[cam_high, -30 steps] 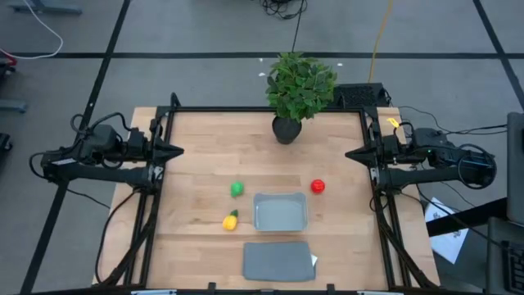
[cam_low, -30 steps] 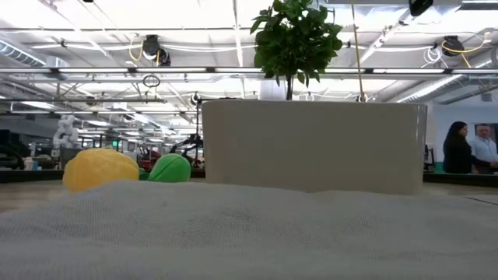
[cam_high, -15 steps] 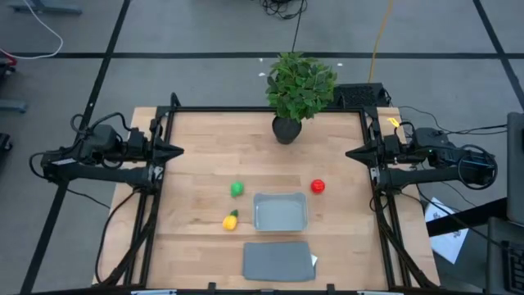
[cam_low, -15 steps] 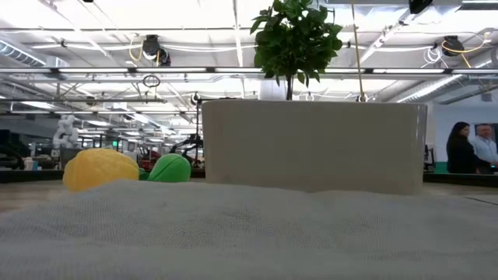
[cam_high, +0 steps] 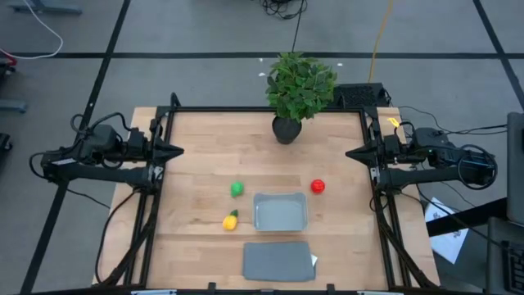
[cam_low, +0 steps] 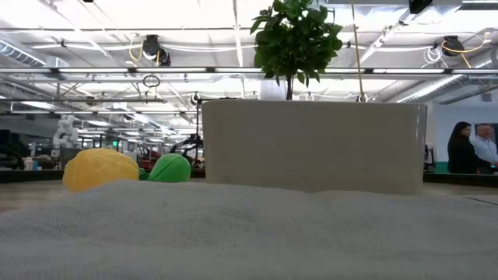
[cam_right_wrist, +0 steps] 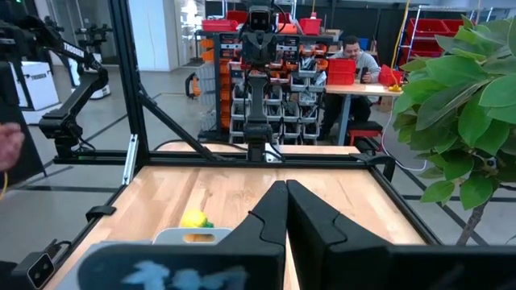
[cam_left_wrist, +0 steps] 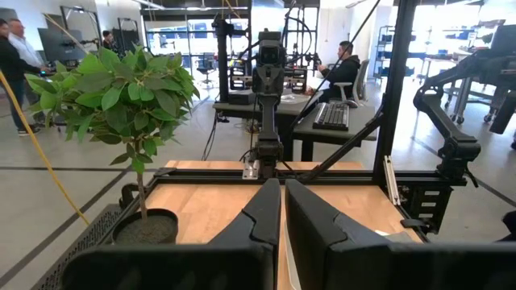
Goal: Pick and placing Produce into tupperware
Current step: Put the tomato into the gray bin
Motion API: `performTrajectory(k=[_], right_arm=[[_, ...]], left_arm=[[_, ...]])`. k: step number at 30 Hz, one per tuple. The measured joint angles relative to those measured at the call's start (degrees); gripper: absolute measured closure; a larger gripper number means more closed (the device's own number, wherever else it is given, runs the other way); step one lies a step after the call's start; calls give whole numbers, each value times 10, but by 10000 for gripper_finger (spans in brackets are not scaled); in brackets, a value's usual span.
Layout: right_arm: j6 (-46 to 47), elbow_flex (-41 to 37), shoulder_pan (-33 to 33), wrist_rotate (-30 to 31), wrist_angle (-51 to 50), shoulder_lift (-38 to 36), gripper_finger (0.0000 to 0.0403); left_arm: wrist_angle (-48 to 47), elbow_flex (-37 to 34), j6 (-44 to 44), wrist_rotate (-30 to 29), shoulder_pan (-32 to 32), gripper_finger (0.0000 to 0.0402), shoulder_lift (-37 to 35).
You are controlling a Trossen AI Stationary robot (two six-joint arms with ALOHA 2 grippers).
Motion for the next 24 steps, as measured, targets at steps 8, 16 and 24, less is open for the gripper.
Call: performTrajectory(k=[8,16,24], right_arm=[[0,0,0,0,0,0,403],[0,0,0,0,0,0,403],[0,0,0,0,0,0,403]], left_arm=[[30,0,28,0,0,376,0],[61,0,44,0,0,376,0],[68,0,42,0,0,376,0]])
